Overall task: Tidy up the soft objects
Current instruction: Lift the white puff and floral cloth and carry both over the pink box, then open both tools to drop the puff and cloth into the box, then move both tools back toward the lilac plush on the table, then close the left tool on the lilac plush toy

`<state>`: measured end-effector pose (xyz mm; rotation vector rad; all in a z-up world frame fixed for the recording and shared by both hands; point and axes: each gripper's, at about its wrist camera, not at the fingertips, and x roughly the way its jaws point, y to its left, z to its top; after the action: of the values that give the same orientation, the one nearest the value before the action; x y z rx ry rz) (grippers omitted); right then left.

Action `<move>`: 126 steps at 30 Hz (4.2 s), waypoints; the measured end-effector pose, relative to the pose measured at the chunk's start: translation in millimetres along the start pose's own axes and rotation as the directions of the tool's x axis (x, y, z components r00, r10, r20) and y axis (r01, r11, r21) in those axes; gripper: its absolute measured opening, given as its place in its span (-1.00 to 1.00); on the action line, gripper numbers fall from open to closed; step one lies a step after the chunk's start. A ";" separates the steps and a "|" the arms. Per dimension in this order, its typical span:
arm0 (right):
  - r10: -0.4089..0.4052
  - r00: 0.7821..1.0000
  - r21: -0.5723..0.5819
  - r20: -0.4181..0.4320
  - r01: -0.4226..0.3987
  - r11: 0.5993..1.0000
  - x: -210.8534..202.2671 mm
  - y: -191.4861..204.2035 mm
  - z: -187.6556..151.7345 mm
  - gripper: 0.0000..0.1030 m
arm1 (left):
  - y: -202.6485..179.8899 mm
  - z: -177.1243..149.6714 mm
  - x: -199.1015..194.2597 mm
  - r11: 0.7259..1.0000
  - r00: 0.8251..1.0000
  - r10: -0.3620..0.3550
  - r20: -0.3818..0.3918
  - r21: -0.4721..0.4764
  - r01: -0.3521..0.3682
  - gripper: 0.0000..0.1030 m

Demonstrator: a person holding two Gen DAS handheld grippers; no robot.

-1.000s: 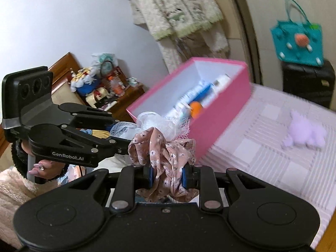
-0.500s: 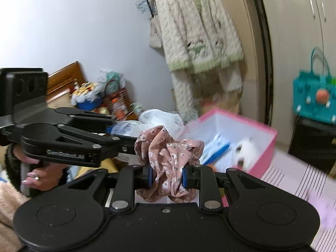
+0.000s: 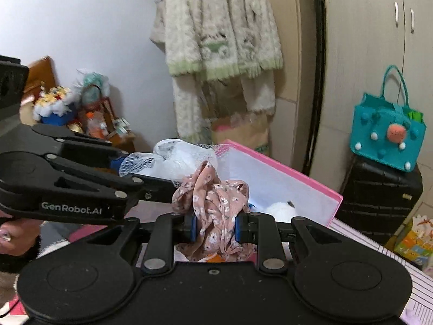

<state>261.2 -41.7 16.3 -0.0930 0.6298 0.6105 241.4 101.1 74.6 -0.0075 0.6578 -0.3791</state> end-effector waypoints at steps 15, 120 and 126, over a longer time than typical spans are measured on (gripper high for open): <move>0.032 0.987 0.075 -0.158 -0.020 0.997 65.3 -38.8 -13.0 -0.31 | 19.7 -9.3 84.2 0.996 0.981 0.091 -0.171 -0.007 -0.094 -0.19; -0.196 0.978 0.125 0.068 0.186 0.974 -90.5 -198.8 -196.8 0.82 | -230.0 -59.2 123.2 0.981 0.979 -0.195 -0.064 -0.020 0.194 0.57; -0.154 0.988 0.176 0.028 0.147 0.973 -68.5 -218.0 -198.1 0.82 | -231.3 -59.8 162.4 0.988 0.984 -0.149 -0.094 -0.060 0.144 0.56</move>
<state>235.9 -307.2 -126.1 0.0351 0.6272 0.4077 244.5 -163.9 -40.5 -0.0885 0.7673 -0.5063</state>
